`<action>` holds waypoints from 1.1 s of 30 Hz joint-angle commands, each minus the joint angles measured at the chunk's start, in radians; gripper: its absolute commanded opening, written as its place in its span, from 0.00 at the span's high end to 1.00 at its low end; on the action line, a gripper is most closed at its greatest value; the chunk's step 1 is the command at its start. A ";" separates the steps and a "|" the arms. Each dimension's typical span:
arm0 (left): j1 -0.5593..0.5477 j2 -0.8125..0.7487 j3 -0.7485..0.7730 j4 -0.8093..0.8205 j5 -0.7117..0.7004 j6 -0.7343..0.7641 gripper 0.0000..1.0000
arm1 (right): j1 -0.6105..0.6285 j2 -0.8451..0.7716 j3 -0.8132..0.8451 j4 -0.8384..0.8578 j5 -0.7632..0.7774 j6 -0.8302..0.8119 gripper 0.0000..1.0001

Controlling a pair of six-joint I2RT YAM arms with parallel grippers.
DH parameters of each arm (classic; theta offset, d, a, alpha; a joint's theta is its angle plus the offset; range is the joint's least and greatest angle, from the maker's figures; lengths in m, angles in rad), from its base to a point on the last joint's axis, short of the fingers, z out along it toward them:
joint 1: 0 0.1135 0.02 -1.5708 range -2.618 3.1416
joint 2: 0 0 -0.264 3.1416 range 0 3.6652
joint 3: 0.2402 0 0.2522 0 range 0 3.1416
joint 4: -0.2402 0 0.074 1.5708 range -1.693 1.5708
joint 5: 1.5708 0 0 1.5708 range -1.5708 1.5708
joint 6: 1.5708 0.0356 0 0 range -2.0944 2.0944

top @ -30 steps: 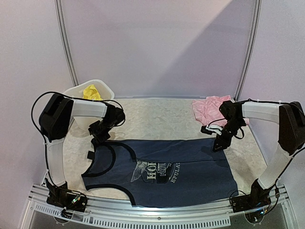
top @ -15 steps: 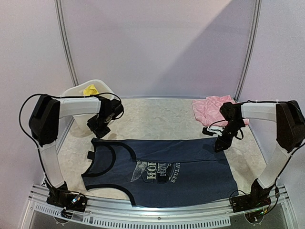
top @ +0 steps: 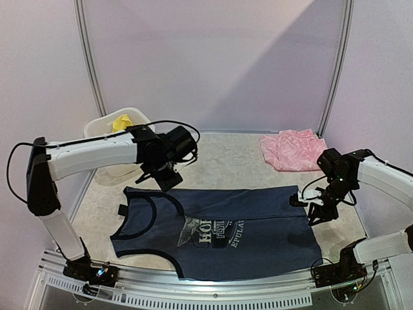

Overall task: Fold and stack the mixed laundry pile
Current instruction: Adjust the 1/3-folded tank top at the center of the board.

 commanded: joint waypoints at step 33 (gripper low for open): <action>0.187 0.472 0.018 0.185 0.208 -0.140 0.87 | -0.107 0.803 0.410 0.405 0.187 0.258 1.00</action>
